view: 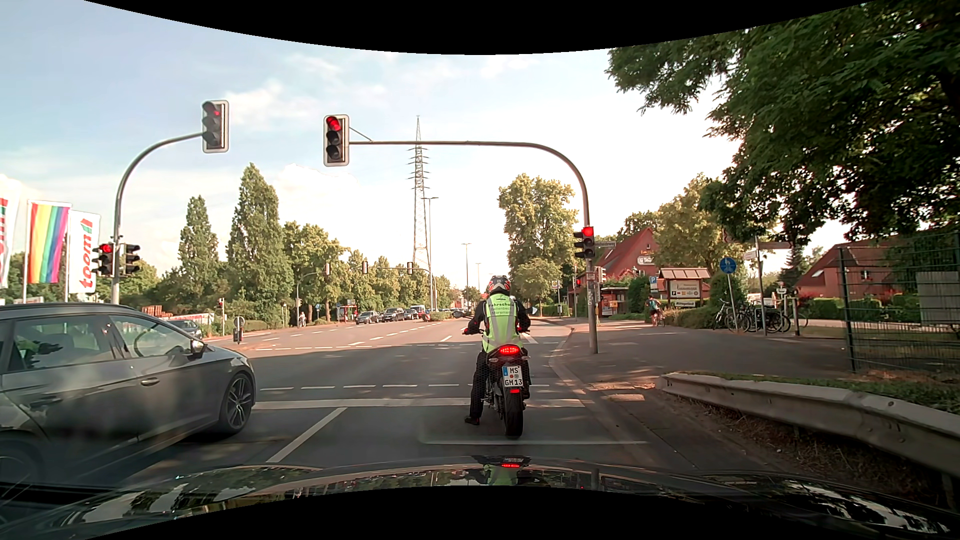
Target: Follow the waypoints while adhering to traffic rules and regulations
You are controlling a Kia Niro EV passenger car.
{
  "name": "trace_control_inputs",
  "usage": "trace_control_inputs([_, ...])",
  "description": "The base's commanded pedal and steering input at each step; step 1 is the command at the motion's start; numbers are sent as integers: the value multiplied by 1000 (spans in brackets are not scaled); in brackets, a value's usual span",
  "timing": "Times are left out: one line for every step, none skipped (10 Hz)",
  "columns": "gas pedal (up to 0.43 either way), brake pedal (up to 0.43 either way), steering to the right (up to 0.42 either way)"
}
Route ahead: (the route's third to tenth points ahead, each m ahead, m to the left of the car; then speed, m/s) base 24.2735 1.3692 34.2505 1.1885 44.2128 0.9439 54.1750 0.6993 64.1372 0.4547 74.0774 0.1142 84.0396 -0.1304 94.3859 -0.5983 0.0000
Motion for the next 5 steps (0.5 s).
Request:
trace_control_inputs([0, 0, 0])
trace_control_inputs([0, 0, 0])
trace_control_inputs([0, 0, 0])
trace_control_inputs([0, 0, 0])
trace_control_inputs([0, 0, 0])
